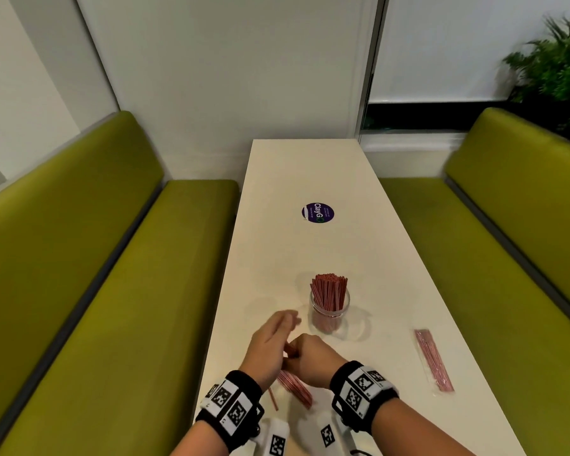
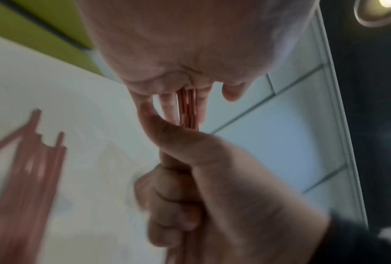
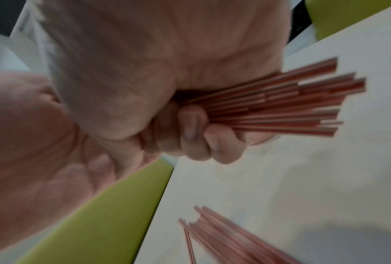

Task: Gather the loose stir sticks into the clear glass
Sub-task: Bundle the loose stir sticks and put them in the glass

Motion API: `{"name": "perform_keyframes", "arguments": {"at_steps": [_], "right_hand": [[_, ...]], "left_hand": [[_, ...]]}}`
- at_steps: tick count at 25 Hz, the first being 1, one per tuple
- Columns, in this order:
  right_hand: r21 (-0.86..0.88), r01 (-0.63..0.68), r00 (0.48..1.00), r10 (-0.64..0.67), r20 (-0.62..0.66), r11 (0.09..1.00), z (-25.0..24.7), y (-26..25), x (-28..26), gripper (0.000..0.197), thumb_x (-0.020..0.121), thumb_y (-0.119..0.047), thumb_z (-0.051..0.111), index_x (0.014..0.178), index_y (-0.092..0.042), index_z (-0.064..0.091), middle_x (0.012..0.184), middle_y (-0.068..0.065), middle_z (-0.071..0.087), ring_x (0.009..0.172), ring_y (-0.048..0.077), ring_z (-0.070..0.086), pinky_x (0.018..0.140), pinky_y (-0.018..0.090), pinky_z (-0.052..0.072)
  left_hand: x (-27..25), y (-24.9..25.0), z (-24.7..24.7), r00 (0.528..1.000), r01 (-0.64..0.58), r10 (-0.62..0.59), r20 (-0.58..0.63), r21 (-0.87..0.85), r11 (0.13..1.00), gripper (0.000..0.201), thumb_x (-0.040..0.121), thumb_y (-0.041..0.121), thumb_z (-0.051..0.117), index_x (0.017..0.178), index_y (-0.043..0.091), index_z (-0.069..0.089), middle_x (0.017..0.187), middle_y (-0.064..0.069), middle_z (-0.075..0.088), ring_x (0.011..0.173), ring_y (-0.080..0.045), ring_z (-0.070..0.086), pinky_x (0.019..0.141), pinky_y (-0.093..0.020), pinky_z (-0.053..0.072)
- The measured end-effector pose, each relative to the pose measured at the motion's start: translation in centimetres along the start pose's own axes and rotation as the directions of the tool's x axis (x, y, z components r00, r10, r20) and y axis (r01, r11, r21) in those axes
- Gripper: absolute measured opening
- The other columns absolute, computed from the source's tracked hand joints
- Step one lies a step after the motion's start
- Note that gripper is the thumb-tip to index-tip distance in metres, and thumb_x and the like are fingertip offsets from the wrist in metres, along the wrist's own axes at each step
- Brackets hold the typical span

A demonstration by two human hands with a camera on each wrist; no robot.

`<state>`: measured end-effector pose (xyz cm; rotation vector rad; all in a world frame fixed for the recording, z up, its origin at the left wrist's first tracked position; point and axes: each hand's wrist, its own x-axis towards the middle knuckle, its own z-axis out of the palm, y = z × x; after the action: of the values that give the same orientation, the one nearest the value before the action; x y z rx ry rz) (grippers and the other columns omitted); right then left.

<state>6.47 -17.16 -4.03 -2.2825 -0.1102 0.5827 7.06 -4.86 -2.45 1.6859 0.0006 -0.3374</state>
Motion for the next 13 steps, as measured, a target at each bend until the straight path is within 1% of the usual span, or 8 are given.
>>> {"name": "perform_keyframes", "arguments": {"at_steps": [2,4,6,7,9,10,11,13], "right_hand": [[0.226,-0.007,0.996,0.028,-0.089,0.974,-1.8,0.5,-0.1,0.045,0.094,-0.047,0.059,0.060,-0.019,0.048,0.053,-0.004,0.046,0.047,0.012,0.042,0.053,0.029,0.033],[0.498,0.067,0.976,0.046,-0.211,0.865,-3.9,0.7,-0.2,0.051,0.096,-0.052,0.054,0.056,-0.020,0.049,0.047,-0.001,0.046,0.044,0.016,0.043,0.057,0.031,0.039],[0.724,0.191,0.953,0.051,-0.298,0.663,-5.4,0.2,-0.2,0.056,0.097,-0.050,0.053,0.049,-0.021,0.046,0.045,0.001,0.044,0.044,0.020,0.043,0.059,0.035,0.041],[0.806,0.240,0.949,0.045,-0.313,0.542,-5.9,-0.3,-0.4,0.057,0.098,-0.047,0.053,0.049,-0.019,0.043,0.044,0.003,0.040,0.044,0.021,0.041,0.056,0.035,0.040],[0.894,0.243,0.957,0.057,-0.284,0.377,-5.6,-0.8,-0.7,0.055,0.099,-0.040,0.055,0.052,-0.017,0.040,0.046,0.004,0.034,0.043,0.020,0.037,0.051,0.032,0.039],[0.896,0.222,0.962,0.064,-0.266,0.384,-5.2,-0.9,-0.9,0.053,0.098,-0.040,0.056,0.052,-0.017,0.041,0.046,0.004,0.034,0.043,0.020,0.037,0.050,0.031,0.038],[0.881,0.197,0.964,0.078,-0.253,0.430,-4.7,-0.6,-0.9,0.052,0.097,-0.041,0.057,0.053,-0.018,0.042,0.046,0.003,0.036,0.043,0.019,0.037,0.051,0.030,0.038],[0.808,0.186,0.956,0.087,-0.280,0.559,-4.5,0.6,-1.2,0.050,0.096,-0.046,0.056,0.056,-0.020,0.044,0.047,-0.001,0.038,0.043,0.015,0.038,0.051,0.028,0.036]], "left_hand": [[0.4,1.1,0.5,0.991,0.003,-0.030,-0.134,-0.197,0.980,0.034,0.106,0.036,0.034,0.119,0.021,0.062,0.120,0.004,0.069,0.114,-0.011,0.061,0.093,-0.035,0.048],[1.4,1.2,1.0,0.940,0.178,-0.283,-0.189,-0.435,0.883,0.042,0.106,0.041,0.031,0.118,0.016,0.063,0.119,-0.003,0.070,0.113,-0.020,0.062,0.100,-0.044,0.044],[1.9,0.9,2.2,0.829,0.439,-0.560,0.016,-0.639,0.632,0.055,0.101,0.049,0.031,0.122,0.008,0.062,0.116,-0.013,0.069,0.108,-0.028,0.061,0.099,-0.045,0.041],[1.9,1.0,3.0,0.783,0.517,-0.604,0.146,-0.693,0.503,0.063,0.099,0.053,0.032,0.126,0.004,0.061,0.114,-0.016,0.067,0.107,-0.031,0.059,0.100,-0.045,0.040],[1.7,1.2,4.5,0.767,0.553,-0.563,0.307,-0.761,0.339,0.070,0.095,0.056,0.036,0.125,-0.003,0.059,0.110,-0.021,0.065,0.116,-0.034,0.057,0.108,-0.045,0.036],[1.8,1.4,5.0,0.780,0.533,-0.530,0.334,-0.797,0.283,0.067,0.094,0.056,0.038,0.117,-0.003,0.061,0.105,-0.020,0.065,0.122,-0.034,0.056,0.111,-0.046,0.036],[1.9,1.6,5.5,0.790,0.517,-0.515,0.333,-0.813,0.268,0.062,0.093,0.056,0.040,0.107,-0.001,0.061,0.098,-0.018,0.062,0.124,-0.034,0.057,0.112,-0.046,0.035],[2.0,1.9,6.4,0.834,0.474,-0.508,0.215,-0.750,0.461,0.061,0.094,0.056,0.042,0.099,-0.001,0.063,0.090,-0.015,0.058,0.108,-0.031,0.060,0.108,-0.044,0.038]]}}
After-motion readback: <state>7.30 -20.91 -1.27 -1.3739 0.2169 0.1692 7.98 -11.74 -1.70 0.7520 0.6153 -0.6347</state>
